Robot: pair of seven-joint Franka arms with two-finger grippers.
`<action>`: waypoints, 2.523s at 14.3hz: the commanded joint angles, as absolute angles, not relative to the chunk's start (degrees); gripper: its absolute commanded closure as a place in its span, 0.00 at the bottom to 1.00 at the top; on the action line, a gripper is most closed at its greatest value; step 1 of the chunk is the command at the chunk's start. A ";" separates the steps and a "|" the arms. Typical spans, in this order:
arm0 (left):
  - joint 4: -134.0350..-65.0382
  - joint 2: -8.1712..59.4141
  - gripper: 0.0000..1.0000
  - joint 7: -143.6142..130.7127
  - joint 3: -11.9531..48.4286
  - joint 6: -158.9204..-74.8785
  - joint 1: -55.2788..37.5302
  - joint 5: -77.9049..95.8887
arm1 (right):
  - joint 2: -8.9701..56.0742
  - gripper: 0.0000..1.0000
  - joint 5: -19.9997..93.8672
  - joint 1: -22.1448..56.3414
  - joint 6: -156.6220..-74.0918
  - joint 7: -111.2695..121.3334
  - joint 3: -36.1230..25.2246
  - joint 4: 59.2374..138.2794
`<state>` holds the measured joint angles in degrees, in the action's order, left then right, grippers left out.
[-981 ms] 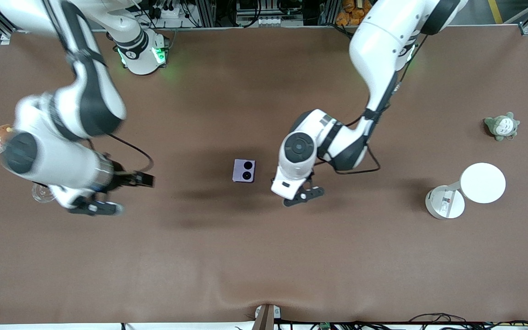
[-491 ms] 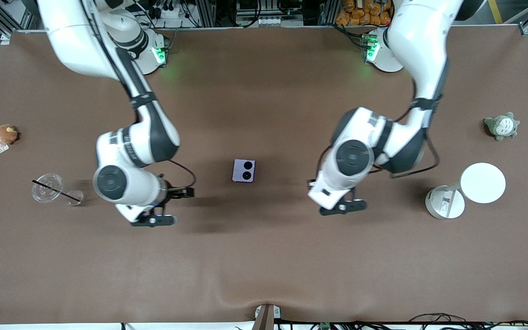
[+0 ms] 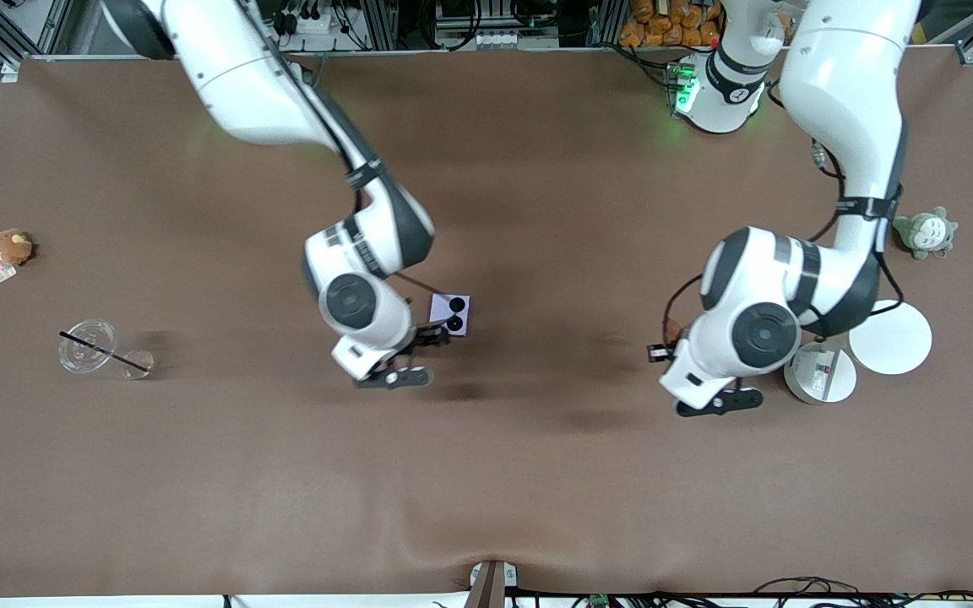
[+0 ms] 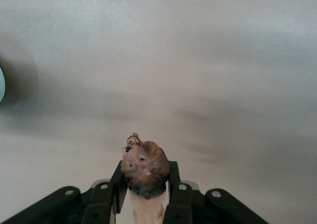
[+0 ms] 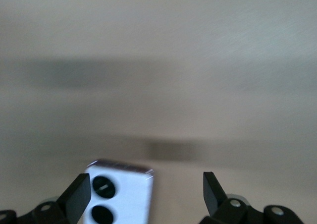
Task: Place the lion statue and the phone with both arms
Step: 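Lift the lion with the left gripper while the right gripper grasps the phone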
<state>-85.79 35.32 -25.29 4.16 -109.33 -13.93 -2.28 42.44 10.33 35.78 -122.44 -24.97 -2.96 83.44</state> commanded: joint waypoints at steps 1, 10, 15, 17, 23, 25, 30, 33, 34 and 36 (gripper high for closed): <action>-94.55 32.43 1.00 -21.99 4.66 -116.60 -11.61 -7.00 | 43.59 0.00 10.90 37.97 -124.35 -26.46 -3.69 82.44; -102.04 32.78 1.00 -10.65 5.10 -127.70 -5.98 -12.48 | 43.86 0.00 10.81 39.81 -124.54 -32.43 -3.69 85.77; -102.04 32.96 1.00 -2.31 5.19 -128.32 -4.05 -12.48 | 44.30 0.00 11.16 39.90 -124.98 -34.88 -3.69 86.66; -102.04 32.96 1.00 0.43 5.19 -128.76 -2.64 -12.48 | 44.74 0.00 11.08 40.52 -124.98 -34.98 -3.69 86.57; -103.09 33.22 1.00 8.26 5.45 -132.19 0.26 -12.13 | 45.61 0.00 11.25 41.22 -126.47 -35.07 -3.69 86.57; -103.80 33.31 1.00 8.88 5.71 -133.67 0.70 -11.95 | 45.79 0.00 11.25 41.31 -126.47 -35.07 -3.69 86.66; -103.71 34.01 0.03 9.05 5.80 -133.95 1.05 -11.52 | 46.58 0.00 11.25 41.31 -126.39 -35.07 -3.69 86.66; -103.62 34.01 0.00 8.79 5.80 -133.95 0.88 -11.60 | 46.58 0.00 11.16 41.31 -126.39 -35.07 -3.69 86.75; -103.54 34.01 0.00 8.70 5.80 -133.95 0.88 -11.60 | 46.58 0.00 11.16 41.40 -126.39 -35.07 -3.69 86.75; -103.45 33.66 0.00 8.53 5.80 -133.77 0.62 -11.51 | 46.58 0.15 11.16 41.66 -126.39 -35.07 -3.69 86.84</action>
